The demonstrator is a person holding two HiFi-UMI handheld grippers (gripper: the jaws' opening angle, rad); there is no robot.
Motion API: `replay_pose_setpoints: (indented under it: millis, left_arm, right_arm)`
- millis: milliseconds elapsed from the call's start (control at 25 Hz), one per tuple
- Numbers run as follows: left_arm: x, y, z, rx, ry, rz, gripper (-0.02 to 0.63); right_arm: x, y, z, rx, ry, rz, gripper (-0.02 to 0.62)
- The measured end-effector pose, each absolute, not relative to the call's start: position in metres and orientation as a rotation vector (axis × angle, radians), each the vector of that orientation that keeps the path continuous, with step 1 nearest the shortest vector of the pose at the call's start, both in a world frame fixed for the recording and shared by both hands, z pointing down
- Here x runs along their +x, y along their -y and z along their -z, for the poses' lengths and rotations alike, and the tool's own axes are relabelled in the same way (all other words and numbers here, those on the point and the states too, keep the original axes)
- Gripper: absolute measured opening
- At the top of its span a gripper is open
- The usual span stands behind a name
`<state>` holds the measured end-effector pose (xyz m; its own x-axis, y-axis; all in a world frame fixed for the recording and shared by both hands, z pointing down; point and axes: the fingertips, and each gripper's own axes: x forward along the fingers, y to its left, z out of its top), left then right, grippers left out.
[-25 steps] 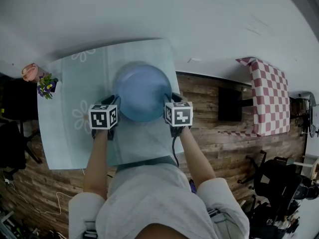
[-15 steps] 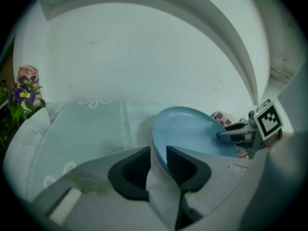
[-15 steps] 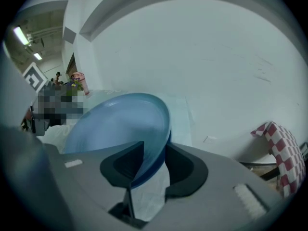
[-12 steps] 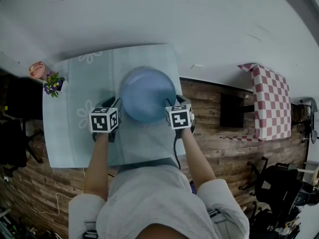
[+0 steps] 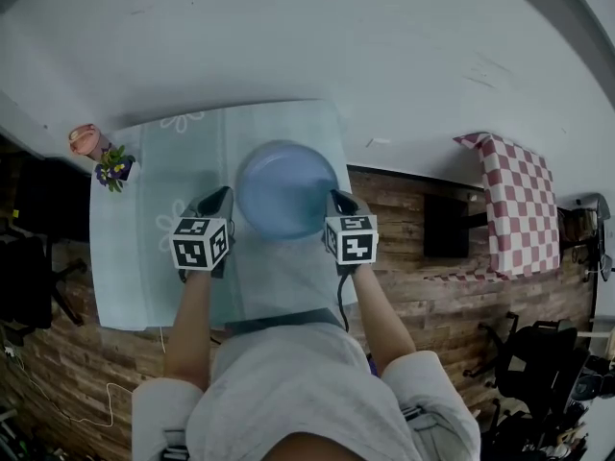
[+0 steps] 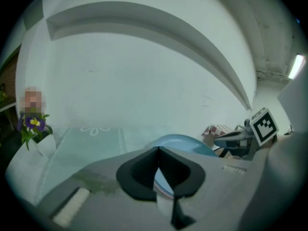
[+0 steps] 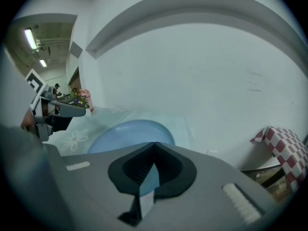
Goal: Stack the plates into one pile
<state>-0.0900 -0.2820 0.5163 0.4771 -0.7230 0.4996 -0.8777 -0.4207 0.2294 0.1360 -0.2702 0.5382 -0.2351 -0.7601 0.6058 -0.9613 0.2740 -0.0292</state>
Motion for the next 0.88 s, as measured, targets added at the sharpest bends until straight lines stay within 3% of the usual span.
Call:
replay_pose_setpoints:
  millis: [880]
  left_arm:
    - [-0.104,0.225,-0.372,2.596,1.457,-0.014,0.005]
  right_arm:
    - [0.116,0.214,-0.362,1.870,2.436,-0.284,0.002]
